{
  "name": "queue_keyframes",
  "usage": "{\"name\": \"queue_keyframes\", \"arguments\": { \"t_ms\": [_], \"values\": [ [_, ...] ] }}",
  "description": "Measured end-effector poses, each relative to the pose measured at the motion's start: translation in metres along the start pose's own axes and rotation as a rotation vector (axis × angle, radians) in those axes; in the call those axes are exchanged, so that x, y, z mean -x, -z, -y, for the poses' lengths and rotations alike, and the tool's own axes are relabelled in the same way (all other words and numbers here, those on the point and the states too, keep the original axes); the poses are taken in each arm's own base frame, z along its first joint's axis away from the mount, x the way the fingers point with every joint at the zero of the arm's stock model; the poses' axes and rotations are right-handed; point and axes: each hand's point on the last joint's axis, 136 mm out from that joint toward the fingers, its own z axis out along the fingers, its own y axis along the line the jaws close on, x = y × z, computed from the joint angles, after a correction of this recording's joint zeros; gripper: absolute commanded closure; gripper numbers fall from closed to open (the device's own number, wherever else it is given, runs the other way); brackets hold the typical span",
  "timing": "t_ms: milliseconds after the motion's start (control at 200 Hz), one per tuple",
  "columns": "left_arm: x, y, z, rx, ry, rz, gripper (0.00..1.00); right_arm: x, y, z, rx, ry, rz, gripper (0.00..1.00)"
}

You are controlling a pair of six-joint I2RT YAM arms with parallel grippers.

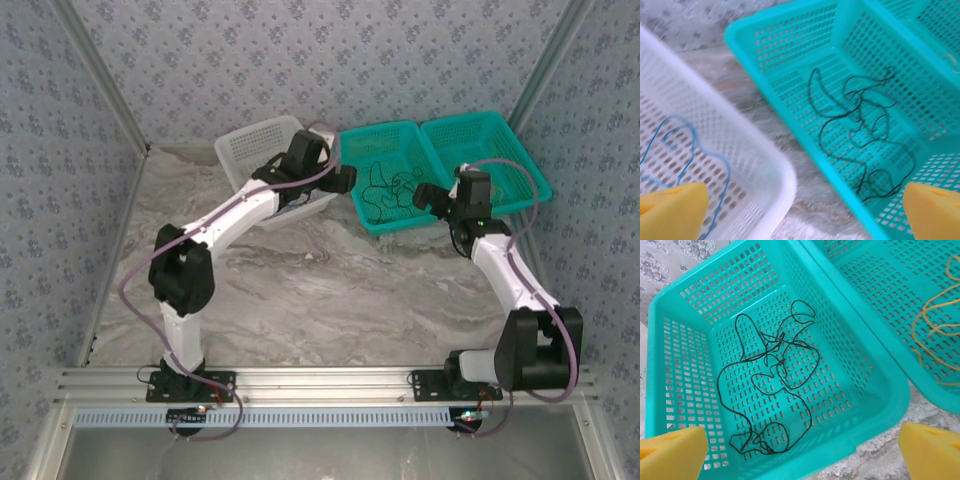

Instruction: Untangle the cables

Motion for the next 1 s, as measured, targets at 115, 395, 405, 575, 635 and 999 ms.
{"name": "queue_keyframes", "arguments": {
  "t_ms": [115, 395, 405, 575, 635, 999],
  "values": [
    [-0.015, 0.015, -0.021, 0.045, 0.041, 0.054, 0.01, -0.003, 0.016, 0.01, -0.024, 0.007, 0.064, 0.0],
    [-0.047, 0.084, -0.084, 0.155, 0.089, 0.251, 0.01, -0.02, 0.047, 0.047, -0.122, 0.04, 0.159, 0.0],
    [-0.048, 0.087, -0.088, 0.163, 0.09, 0.258, 0.01, -0.021, 0.048, 0.049, -0.127, 0.04, 0.162, 0.0],
    [-0.063, 0.153, -0.162, 0.368, 0.144, 0.396, 0.01, -0.043, 0.058, 0.077, -0.194, 0.02, 0.179, 0.0],
    [-0.072, 0.179, -0.192, 0.45, 0.18, 0.453, 0.01, -0.053, 0.057, 0.089, -0.222, 0.0, 0.169, 0.0],
    [-0.155, 0.221, -0.3, 0.745, 0.263, 0.404, 0.01, -0.091, 0.022, 0.125, -0.285, -0.014, 0.068, 0.0]
  ]
}}
